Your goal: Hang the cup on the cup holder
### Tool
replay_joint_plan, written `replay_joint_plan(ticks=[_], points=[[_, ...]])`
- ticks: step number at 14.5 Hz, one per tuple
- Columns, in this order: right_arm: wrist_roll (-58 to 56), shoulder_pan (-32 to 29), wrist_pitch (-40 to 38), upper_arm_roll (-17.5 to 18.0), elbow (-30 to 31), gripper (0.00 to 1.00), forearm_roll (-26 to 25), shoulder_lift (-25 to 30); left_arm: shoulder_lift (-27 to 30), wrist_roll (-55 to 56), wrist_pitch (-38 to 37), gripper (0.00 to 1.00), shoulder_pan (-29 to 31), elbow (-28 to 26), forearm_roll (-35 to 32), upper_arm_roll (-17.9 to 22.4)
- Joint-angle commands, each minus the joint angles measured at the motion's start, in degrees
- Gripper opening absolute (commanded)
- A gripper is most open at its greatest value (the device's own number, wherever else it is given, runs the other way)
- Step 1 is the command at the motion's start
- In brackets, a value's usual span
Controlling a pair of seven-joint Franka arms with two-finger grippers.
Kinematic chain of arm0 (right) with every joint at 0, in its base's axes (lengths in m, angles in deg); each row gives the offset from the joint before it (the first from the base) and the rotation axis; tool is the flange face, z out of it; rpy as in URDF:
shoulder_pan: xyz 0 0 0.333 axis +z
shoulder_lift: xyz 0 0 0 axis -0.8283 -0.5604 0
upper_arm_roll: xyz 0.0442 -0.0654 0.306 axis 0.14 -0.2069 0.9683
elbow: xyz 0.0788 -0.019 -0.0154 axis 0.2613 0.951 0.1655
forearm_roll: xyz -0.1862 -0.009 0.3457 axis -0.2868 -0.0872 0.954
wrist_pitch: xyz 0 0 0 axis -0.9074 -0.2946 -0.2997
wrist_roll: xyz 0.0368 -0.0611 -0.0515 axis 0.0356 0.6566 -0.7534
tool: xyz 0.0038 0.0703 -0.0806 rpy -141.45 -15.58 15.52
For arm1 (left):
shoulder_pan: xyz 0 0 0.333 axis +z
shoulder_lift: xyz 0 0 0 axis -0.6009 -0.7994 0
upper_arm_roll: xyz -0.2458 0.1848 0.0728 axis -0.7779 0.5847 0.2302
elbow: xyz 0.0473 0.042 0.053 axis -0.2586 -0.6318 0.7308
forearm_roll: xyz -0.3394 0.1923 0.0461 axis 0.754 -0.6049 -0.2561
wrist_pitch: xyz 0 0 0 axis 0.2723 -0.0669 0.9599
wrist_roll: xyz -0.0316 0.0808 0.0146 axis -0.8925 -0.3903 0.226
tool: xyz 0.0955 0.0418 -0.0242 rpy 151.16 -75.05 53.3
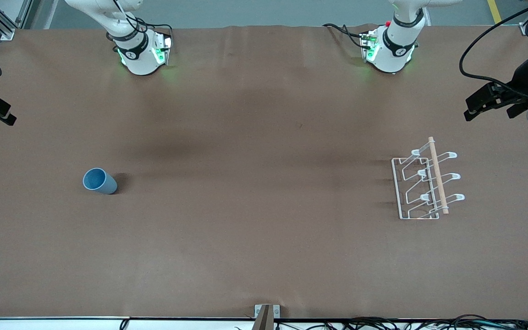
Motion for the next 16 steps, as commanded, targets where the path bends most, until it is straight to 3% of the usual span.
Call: replay_joint_plan(ticks=[1,9,16], points=[[-2.68,0.25,0.5,-0.05,2.63,1.0,0.03,-0.64,0.39,0.25,-0.12,1.0,0.31,0.18,0.21,-0.05],[-7.52,-0.89,28.06,-0.13,29.25,1.0,0.03,-1.35,-1.72,0.25,-0.3,1.0,0.14,1.77,4.08,-0.4],[-15.44,-4.59,45.75,-0.22,36.48,1.0,-0.06,-10.74,-0.23,0.08,-1.09,1.0,-0.39,0.62,-0.58,-0.76]])
